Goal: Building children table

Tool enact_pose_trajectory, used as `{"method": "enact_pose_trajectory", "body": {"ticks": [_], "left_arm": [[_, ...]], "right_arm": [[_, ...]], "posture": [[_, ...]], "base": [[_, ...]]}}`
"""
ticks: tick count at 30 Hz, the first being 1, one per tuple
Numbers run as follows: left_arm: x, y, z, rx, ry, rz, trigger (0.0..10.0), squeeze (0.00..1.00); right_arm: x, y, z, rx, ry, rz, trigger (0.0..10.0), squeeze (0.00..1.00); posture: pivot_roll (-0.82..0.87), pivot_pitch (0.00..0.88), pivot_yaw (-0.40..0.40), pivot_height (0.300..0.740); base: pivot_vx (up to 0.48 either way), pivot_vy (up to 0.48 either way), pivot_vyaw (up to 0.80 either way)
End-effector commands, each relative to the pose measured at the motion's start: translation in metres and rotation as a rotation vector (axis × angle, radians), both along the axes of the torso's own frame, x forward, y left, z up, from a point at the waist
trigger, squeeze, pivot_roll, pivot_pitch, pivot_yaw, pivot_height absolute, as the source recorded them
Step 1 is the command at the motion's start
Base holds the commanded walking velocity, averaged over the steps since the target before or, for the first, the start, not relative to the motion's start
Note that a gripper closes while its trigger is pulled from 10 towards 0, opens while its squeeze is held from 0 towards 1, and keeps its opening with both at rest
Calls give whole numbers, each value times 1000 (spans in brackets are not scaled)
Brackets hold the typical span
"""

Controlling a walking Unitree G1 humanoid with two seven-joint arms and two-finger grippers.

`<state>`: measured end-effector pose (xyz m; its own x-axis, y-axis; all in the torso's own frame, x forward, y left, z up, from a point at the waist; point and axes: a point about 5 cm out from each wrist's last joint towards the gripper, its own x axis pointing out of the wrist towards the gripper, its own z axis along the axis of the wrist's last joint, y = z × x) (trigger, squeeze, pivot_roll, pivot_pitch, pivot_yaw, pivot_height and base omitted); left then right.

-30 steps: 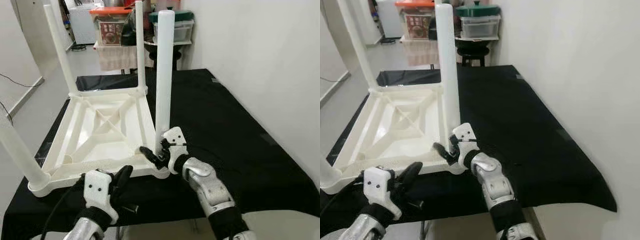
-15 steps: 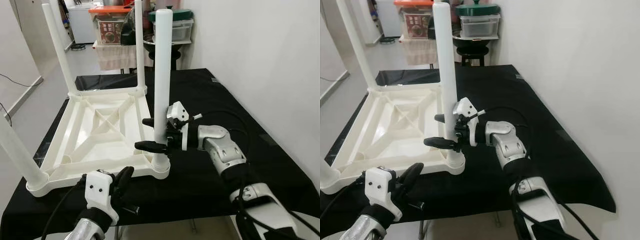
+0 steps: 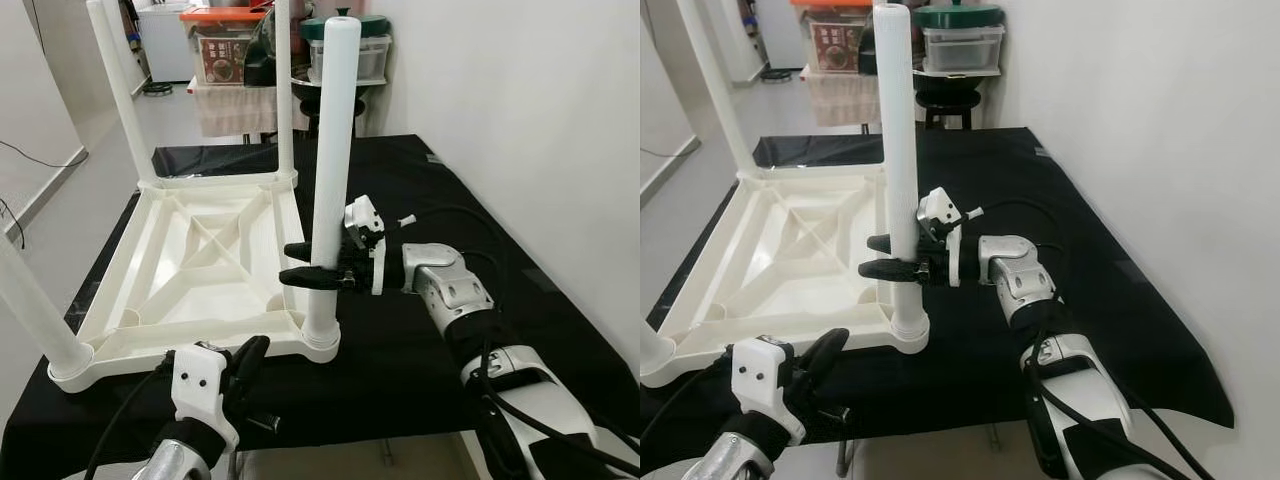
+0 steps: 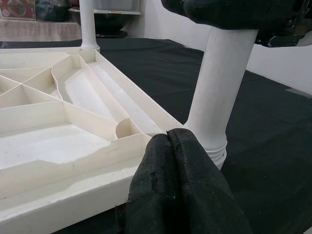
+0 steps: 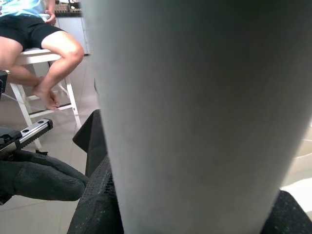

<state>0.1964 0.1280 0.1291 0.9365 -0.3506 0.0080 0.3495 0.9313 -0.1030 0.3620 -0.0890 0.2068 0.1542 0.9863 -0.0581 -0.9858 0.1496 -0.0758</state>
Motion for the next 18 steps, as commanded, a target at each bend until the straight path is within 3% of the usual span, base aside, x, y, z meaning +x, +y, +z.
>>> {"method": "enact_pose_trajectory", "body": {"ticks": [1,4,5,6,7,8,9,10,11,12,13,15,16,18], "left_arm": [[-2,0,-1,8,13,-2,10000,0],[-2,0,-2,7,14,-4,10000,0],[-2,0,-2,7,14,-4,10000,0],[-2,1,-2,8,15,-5,10000,0],[-2,1,-2,8,15,-5,10000,0],[-1,2,-2,10,15,-5,10000,0],[-1,2,-2,10,15,-5,10000,0],[-1,3,-2,10,15,-5,10000,0],[-1,4,-2,12,15,-5,10000,0],[-1,4,-2,12,15,-5,10000,0],[-1,5,-3,17,16,-7,10000,0],[0,6,-3,17,16,-4,10000,0],[2,5,-3,18,17,-24,10000,0],[3,4,-2,21,15,-27,10000,0]], "right_arm": [[-3,-7,-11,11,6,-44,0,0],[-9,-13,-24,9,6,-199,0,0],[-9,-13,-24,9,6,-199,0,0],[-12,-10,-34,6,38,-307,0,0],[-12,-10,-34,6,38,-307,0,0],[-16,-1,-52,53,111,-636,0,0],[-16,-1,-52,53,111,-636,0,0],[-21,0,-64,74,174,-879,0,0],[-44,17,-81,2,189,-845,0,0],[-44,17,-81,2,189,-845,0,0],[-49,21,-73,-8,93,-818,0,0],[-50,24,-72,4,115,-754,0,0],[-46,23,-82,-64,145,-731,0,0],[-46,26,-83,-66,152,-706,0,0]], "posture": [[33,0,-38,740],[25,0,-39,740],[25,0,-39,740],[20,0,-43,740],[20,0,-43,740],[12,0,-41,740],[12,0,-41,740],[14,0,-39,740],[14,0,-28,740],[14,0,-28,740],[-1,0,-19,740],[-9,0,-10,740],[10,0,-24,740],[2,0,-22,740]], "base": [[0,0,0],[0,0,0],[0,0,0],[0,0,0],[0,0,0],[0,0,0],[0,0,0],[0,0,0],[0,0,0],[0,0,0],[0,0,0],[0,0,0],[0,0,0],[0,0,0]]}}
